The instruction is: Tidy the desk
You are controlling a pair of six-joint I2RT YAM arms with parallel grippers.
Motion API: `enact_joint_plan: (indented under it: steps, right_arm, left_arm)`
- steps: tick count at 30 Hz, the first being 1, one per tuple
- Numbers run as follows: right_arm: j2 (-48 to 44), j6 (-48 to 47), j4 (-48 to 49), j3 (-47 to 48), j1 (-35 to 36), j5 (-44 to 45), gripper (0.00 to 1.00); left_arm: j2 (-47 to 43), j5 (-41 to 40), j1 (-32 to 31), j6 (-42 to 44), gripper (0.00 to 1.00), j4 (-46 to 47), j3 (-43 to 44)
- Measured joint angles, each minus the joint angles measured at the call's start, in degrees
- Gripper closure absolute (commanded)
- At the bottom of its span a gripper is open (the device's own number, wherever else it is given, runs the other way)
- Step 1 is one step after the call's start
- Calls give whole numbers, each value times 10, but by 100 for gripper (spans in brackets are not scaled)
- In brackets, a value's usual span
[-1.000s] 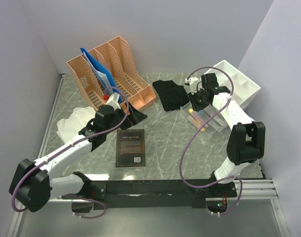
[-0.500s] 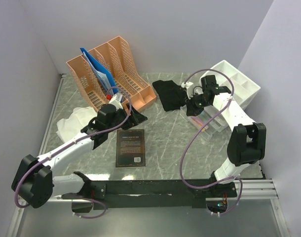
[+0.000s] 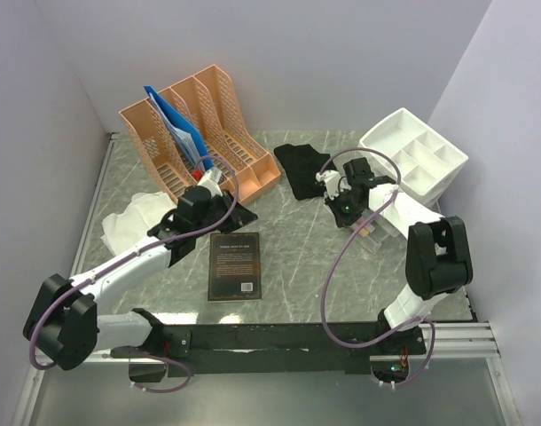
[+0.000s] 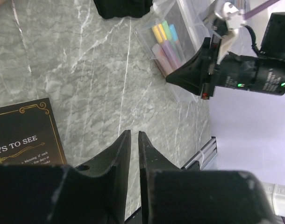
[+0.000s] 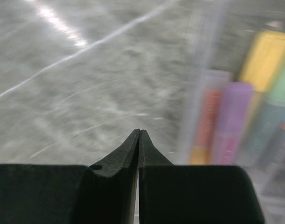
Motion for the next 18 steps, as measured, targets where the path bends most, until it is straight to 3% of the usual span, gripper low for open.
enact_joint_plan:
  steps: [8,18]
  right_arm:
    - [36,42,149,-30,7,247,86]
    - [55,2,244,-37,3,383,68]
  left_arm:
    - [-28,-24,0,0,79,-4,0]
    - [-43,-42,0,1,61,-20,-2]
